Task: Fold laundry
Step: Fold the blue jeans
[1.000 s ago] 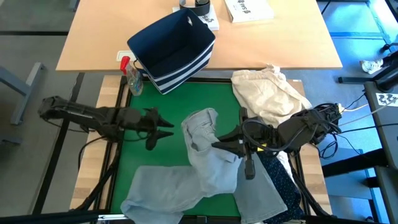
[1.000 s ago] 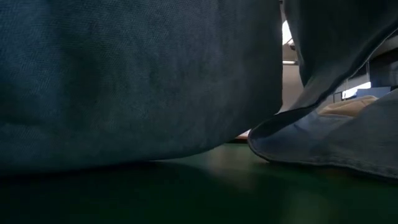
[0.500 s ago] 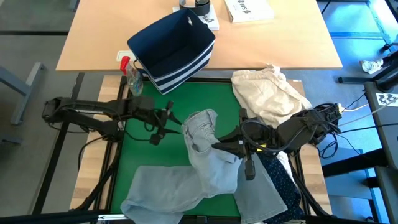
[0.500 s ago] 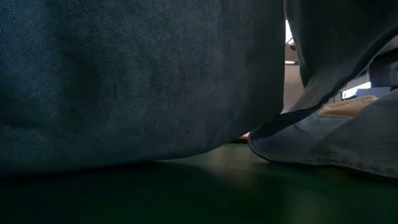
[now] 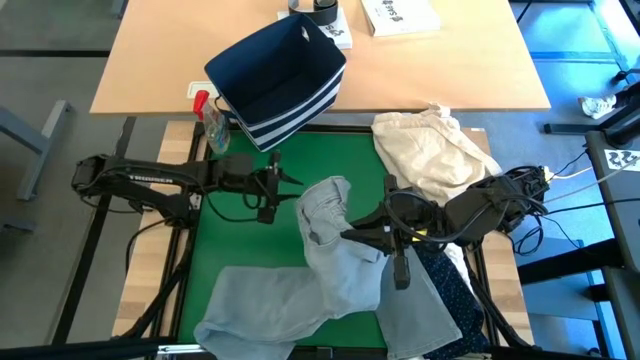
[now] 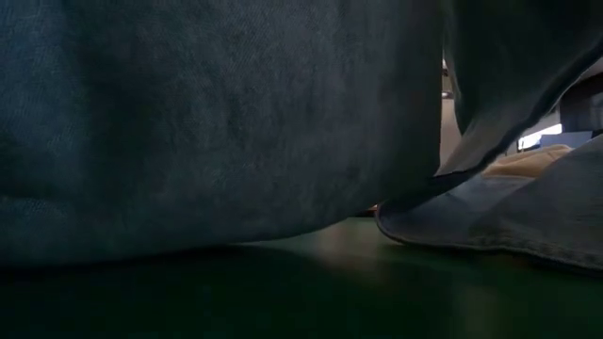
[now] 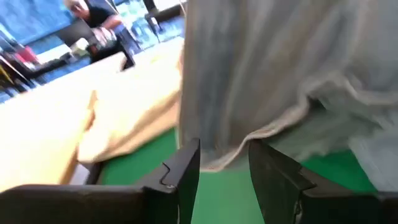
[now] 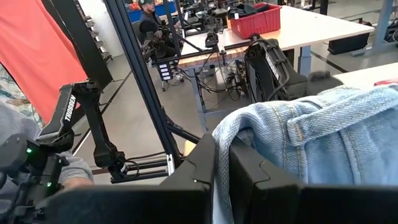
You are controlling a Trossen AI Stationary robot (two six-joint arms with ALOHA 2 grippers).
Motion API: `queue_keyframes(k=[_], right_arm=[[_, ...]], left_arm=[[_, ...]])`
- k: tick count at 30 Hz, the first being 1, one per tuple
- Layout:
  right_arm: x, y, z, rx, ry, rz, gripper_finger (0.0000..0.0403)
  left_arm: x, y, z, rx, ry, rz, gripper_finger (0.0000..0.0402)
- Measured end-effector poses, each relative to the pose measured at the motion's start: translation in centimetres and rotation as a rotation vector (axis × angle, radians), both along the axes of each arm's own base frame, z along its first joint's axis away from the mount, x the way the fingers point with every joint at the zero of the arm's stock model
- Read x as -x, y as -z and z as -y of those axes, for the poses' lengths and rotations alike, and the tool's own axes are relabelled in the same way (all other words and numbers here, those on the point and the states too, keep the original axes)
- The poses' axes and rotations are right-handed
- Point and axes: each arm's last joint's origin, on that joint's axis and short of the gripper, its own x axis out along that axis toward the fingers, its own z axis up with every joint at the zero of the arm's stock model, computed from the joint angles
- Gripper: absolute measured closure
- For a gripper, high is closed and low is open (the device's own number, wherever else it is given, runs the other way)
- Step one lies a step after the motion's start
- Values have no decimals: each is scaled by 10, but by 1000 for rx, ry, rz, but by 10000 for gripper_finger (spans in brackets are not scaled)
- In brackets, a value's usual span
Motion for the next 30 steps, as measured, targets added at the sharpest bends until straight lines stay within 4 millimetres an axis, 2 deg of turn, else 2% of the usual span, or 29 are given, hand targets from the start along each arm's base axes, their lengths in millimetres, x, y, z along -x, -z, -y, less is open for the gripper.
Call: queue_keyframes(k=[3,5,9,15,18,24,27,30], right_arm=[[0,0,0,-5,1,-1,382],[0,0,0,-4,1,-1,382],[0,1,0,-2,0,-5,382],[0,2,0,5,-1,-18,382],[0,3,0,9,0,-25,382],[0,5,0,20,0,-43,382],[1,6,1,30,13,-53,382],[1,7,2,42,37,-65,382]], left_arm=[[-2,-4,1,-3,40,44,273],[-7,-2,3,28,138,58,275],[-16,12,9,108,328,3,279],[-22,25,15,150,394,-61,293],[-20,29,18,179,398,-110,318],[-7,34,19,286,324,-281,394],[1,18,20,275,245,-357,399],[13,-15,24,238,199,-381,400]])
